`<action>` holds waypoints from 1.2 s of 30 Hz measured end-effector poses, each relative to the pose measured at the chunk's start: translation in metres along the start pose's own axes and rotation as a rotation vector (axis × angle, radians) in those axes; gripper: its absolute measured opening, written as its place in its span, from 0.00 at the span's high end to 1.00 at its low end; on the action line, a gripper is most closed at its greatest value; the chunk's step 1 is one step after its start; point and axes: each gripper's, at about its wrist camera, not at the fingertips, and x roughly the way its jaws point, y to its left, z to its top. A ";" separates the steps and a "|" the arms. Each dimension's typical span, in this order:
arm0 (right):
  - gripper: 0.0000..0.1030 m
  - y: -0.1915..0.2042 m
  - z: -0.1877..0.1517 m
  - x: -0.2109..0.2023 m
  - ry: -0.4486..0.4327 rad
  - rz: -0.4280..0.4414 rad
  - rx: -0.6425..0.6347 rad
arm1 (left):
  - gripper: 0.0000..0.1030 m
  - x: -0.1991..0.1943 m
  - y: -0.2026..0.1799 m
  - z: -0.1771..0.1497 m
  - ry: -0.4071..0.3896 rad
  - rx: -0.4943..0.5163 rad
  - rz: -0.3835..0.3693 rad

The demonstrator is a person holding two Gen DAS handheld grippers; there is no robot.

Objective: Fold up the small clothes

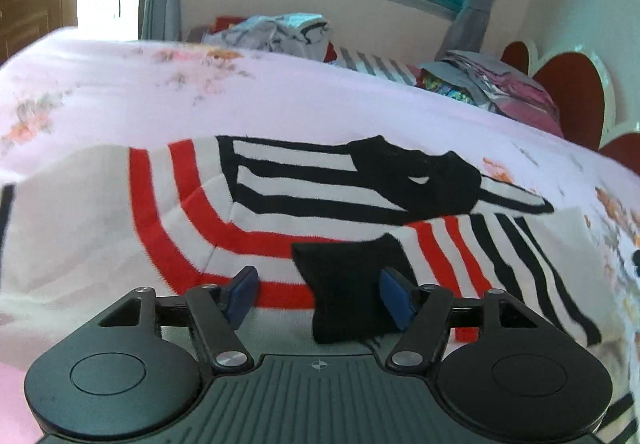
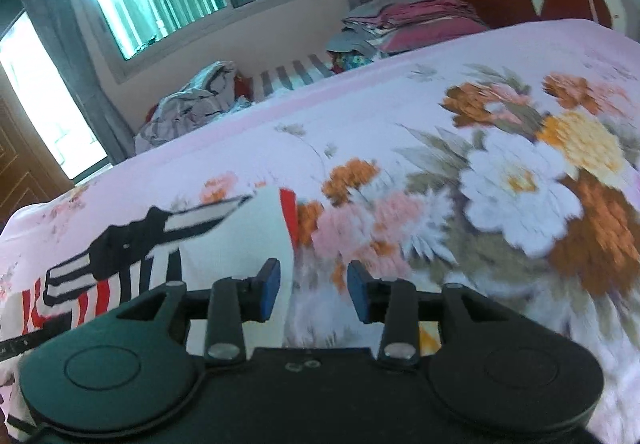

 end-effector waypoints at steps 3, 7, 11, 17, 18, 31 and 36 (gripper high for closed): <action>0.61 0.001 0.012 0.026 0.015 0.011 -0.025 | 0.54 0.021 0.005 0.004 0.037 -0.062 -0.050; 0.56 -0.007 0.022 0.067 0.090 0.095 0.033 | 0.90 0.036 0.005 0.005 0.048 -0.076 -0.068; 0.92 0.005 0.022 0.079 0.079 0.082 -0.062 | 0.94 0.025 0.000 0.001 -0.029 -0.038 -0.074; 0.93 0.018 0.015 0.082 0.069 -0.041 -0.187 | 0.93 0.030 -0.006 -0.006 -0.021 0.000 0.006; 0.88 0.020 0.016 0.075 0.044 -0.052 -0.199 | 0.92 0.031 -0.007 -0.005 -0.017 0.013 0.010; 0.87 0.090 0.001 0.076 0.099 0.160 -0.443 | 0.56 0.046 -0.119 0.012 -0.026 0.251 -0.077; 1.00 0.045 0.029 0.103 0.111 -0.086 -0.343 | 0.56 0.063 -0.096 0.013 0.021 0.210 -0.012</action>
